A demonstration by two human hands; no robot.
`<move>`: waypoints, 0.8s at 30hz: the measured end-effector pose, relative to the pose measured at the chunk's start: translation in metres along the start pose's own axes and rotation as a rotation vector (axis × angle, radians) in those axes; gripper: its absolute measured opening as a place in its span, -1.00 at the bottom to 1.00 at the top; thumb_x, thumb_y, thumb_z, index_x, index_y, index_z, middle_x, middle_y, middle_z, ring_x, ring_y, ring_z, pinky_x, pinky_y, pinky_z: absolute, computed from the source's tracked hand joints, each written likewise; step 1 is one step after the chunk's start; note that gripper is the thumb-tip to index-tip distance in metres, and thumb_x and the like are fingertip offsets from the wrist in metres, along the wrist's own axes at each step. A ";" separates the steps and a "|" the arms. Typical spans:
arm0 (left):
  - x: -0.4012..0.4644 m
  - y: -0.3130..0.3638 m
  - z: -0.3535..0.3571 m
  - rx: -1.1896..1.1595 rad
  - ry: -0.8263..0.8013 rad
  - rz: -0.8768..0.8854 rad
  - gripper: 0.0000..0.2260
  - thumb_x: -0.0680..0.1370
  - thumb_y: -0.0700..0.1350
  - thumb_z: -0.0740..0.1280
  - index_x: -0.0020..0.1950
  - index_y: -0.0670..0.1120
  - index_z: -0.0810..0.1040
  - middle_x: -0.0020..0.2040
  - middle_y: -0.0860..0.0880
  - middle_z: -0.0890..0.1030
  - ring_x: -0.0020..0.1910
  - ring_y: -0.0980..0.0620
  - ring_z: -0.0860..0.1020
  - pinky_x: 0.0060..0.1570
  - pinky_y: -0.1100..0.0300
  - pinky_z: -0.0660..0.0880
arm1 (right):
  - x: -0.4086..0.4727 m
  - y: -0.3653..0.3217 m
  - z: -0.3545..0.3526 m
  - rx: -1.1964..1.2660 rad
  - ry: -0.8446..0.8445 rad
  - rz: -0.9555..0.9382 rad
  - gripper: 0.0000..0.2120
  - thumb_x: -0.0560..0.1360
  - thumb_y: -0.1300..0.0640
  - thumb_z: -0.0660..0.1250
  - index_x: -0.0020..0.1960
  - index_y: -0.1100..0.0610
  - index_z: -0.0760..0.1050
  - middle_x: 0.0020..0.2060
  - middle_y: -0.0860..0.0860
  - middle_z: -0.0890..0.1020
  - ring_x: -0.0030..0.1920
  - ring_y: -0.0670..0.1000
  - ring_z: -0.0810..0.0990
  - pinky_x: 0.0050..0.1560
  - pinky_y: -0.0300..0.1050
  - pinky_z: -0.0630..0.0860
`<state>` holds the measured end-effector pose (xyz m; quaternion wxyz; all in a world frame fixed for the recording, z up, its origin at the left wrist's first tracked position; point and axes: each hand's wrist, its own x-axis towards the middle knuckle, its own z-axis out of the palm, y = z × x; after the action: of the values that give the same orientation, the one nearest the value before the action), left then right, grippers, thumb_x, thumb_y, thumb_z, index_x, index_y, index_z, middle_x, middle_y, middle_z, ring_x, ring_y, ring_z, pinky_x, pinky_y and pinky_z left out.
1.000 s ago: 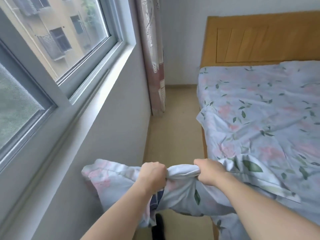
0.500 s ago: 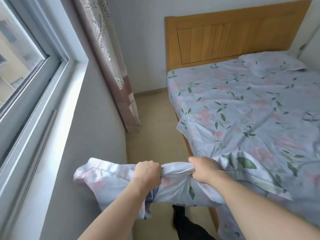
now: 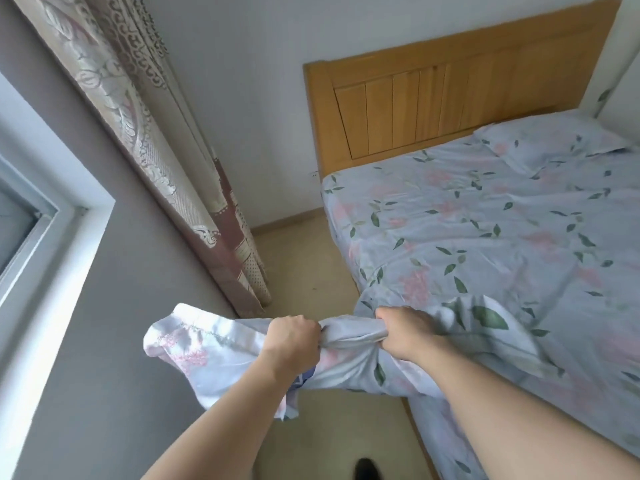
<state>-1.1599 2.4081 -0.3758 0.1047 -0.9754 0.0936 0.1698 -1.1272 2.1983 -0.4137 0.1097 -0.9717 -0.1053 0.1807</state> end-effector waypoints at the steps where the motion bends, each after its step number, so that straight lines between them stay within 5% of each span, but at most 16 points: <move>1: 0.015 -0.003 -0.007 0.011 -0.008 0.008 -0.85 0.39 -0.11 0.37 -0.05 -0.01 0.61 -0.07 -0.04 0.66 -0.05 -0.11 0.63 -0.25 0.20 0.38 | 0.013 0.003 -0.007 -0.002 0.012 0.002 -0.85 0.36 0.21 0.23 -0.18 0.02 0.29 -0.21 -0.01 0.52 -0.19 0.11 0.50 -0.32 -0.08 0.29; 8: 0.125 -0.024 -0.035 -0.016 -0.027 0.070 -0.86 0.44 -0.11 0.29 -0.05 -0.02 0.60 -0.06 -0.04 0.66 -0.05 -0.11 0.63 -0.18 0.17 0.43 | 0.111 0.025 -0.040 0.037 -0.032 0.095 -0.76 0.40 0.12 0.28 0.03 -0.13 0.41 -0.04 -0.02 0.60 -0.02 0.11 0.59 -0.16 -0.12 0.35; 16: 0.281 -0.106 -0.055 -0.071 -0.037 0.092 -0.79 0.47 -0.10 0.27 0.06 -0.05 0.59 0.05 -0.06 0.65 0.06 -0.13 0.62 -0.03 0.13 0.49 | 0.275 0.003 -0.087 -0.013 -0.070 0.114 -0.81 0.45 0.06 0.33 -0.12 -0.07 0.29 -0.01 -0.02 0.59 0.03 0.12 0.59 -0.12 -0.13 0.36; 24: 0.438 -0.185 -0.120 -0.073 -0.012 0.103 -0.78 0.47 -0.12 0.25 0.08 -0.02 0.58 0.06 -0.04 0.64 0.07 -0.10 0.60 -0.10 0.16 0.40 | 0.428 -0.010 -0.166 -0.096 0.016 0.102 -0.76 0.46 0.09 0.32 0.12 -0.01 0.46 0.01 0.00 0.62 0.03 0.11 0.60 -0.14 -0.14 0.40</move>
<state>-0.6770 2.4928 -0.3869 0.0608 -0.9714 0.1366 0.1842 -0.6765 2.2835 -0.4003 0.0544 -0.9814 -0.0635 0.1730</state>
